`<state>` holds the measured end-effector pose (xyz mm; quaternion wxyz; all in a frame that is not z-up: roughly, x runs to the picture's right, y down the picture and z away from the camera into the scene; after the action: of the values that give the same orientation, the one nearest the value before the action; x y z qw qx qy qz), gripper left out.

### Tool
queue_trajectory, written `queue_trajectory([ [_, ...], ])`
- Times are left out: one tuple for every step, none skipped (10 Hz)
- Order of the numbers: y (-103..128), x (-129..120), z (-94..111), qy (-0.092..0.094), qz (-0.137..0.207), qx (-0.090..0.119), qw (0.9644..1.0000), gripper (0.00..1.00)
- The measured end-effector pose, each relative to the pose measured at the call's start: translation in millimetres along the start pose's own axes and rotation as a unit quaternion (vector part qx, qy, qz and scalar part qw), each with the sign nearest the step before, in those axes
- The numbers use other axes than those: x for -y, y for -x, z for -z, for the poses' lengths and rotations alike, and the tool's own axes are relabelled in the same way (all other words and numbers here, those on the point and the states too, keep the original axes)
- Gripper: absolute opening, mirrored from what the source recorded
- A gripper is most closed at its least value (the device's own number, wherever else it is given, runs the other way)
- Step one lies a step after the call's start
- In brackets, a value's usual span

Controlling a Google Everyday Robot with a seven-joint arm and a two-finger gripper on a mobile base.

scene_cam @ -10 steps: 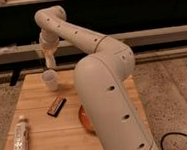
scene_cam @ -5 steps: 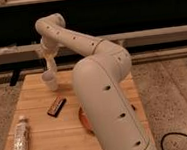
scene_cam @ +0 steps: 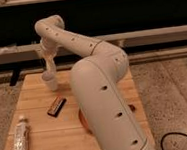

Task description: Place the white sponge in the ceramic cup

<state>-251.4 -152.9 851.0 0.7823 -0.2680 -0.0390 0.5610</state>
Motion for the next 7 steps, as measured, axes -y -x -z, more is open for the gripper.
queue_trajectory([
  [0.9,-2.8,-2.8,0.001,0.002,0.0,1.0,0.16],
  [0.8,-5.2,-5.4,0.003,0.003,0.0,1.0,0.16],
  [0.7,-4.5,-6.4,0.002,0.004,0.001,1.0,0.16],
  [0.3,-3.4,-7.8,0.001,0.004,0.001,1.0,0.16],
  [0.6,-2.4,-10.0,0.001,0.004,0.002,1.0,0.16],
  [0.6,-2.5,-11.9,0.002,0.005,0.002,1.0,0.16],
  [1.1,-5.1,-12.6,0.002,0.006,0.003,1.0,0.16],
])
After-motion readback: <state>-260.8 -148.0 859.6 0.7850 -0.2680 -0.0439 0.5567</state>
